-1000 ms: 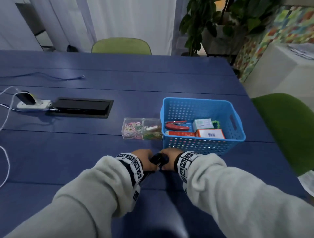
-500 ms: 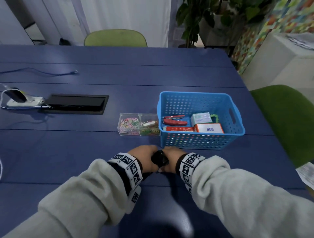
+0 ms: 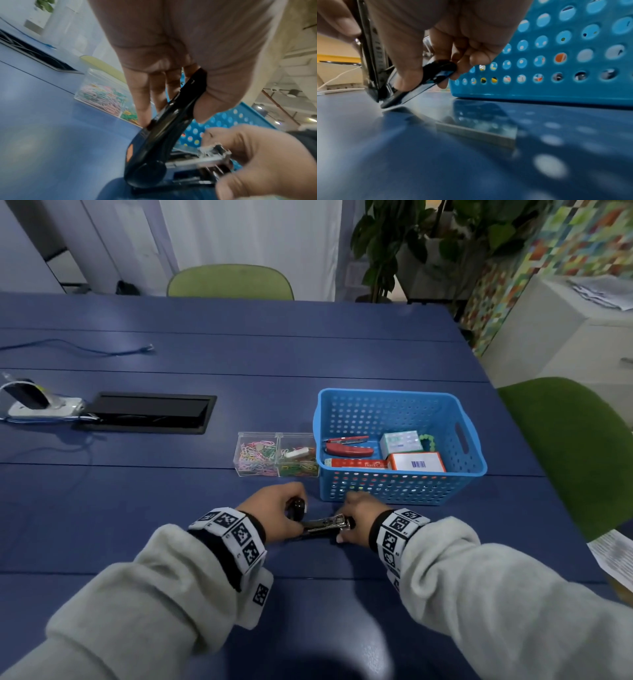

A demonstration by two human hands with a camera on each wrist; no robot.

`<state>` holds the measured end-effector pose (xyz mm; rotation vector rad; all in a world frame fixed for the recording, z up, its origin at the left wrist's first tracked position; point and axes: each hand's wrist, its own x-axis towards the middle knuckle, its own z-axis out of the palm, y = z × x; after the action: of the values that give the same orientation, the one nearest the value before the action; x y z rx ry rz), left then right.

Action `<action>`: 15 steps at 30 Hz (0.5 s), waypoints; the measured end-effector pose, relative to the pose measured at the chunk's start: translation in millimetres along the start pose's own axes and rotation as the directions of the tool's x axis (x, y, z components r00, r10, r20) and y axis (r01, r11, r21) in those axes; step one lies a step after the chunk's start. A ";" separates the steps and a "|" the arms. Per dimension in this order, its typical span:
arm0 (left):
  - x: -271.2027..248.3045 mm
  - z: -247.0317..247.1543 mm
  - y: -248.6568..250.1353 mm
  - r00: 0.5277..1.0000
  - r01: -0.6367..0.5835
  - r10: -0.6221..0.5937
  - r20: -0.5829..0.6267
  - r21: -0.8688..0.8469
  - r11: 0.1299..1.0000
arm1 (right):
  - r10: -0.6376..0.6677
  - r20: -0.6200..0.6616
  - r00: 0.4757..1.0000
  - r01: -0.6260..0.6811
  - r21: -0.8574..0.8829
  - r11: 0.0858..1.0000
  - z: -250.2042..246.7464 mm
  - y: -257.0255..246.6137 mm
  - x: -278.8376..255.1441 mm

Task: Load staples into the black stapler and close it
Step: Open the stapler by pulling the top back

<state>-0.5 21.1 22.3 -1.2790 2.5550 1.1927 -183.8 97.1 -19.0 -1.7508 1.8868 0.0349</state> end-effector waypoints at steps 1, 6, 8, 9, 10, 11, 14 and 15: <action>-0.8 -2.1 -3.9 1.000 -0.002 0.001 -0.006 -0.018 1.000 | 0.001 0.010 1.000 0.000 -0.008 1.000 0.5 -0.1 0.3; -5.1 -8.7 -25.1 0.993 0.040 -0.050 -0.107 -0.097 0.995 | 0.007 0.025 1.000 -0.005 -0.081 0.997 3.1 -8.8 6.9; -9.0 -14.6 -38.9 0.985 0.068 -0.087 -0.147 -0.129 0.989 | 0.028 0.034 0.999 -0.026 -0.073 0.997 2.7 -6.8 8.7; -11.1 -17.1 -46.7 0.982 0.087 -0.107 -0.157 -0.129 0.988 | 0.038 0.039 0.998 -0.036 -0.068 0.997 2.4 -5.2 9.1; -13.4 -19.1 -53.9 0.978 0.113 -0.130 -0.163 -0.108 0.988 | 0.046 0.043 0.998 -0.043 -0.066 0.997 2.0 -4.2 9.3; -15.0 -20.0 -60.6 0.974 0.149 -0.158 -0.161 -0.066 0.987 | 0.048 0.042 0.998 -0.045 -0.068 0.997 1.9 -4.0 9.7; -16.4 -18.2 -71.9 0.959 0.270 -0.260 -0.109 0.091 0.958 | 0.037 0.036 0.999 -0.034 -0.081 0.996 1.7 -7.7 11.4; -15.6 -16.5 -72.6 0.955 0.295 -0.285 -0.082 0.157 0.943 | 0.034 0.041 0.999 -0.031 -0.086 0.996 2.2 -9.5 12.2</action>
<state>65.1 -5.6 -5.3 -1.5983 2.3341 0.8772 -174.1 85.4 -22.6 -1.7614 1.9087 0.1658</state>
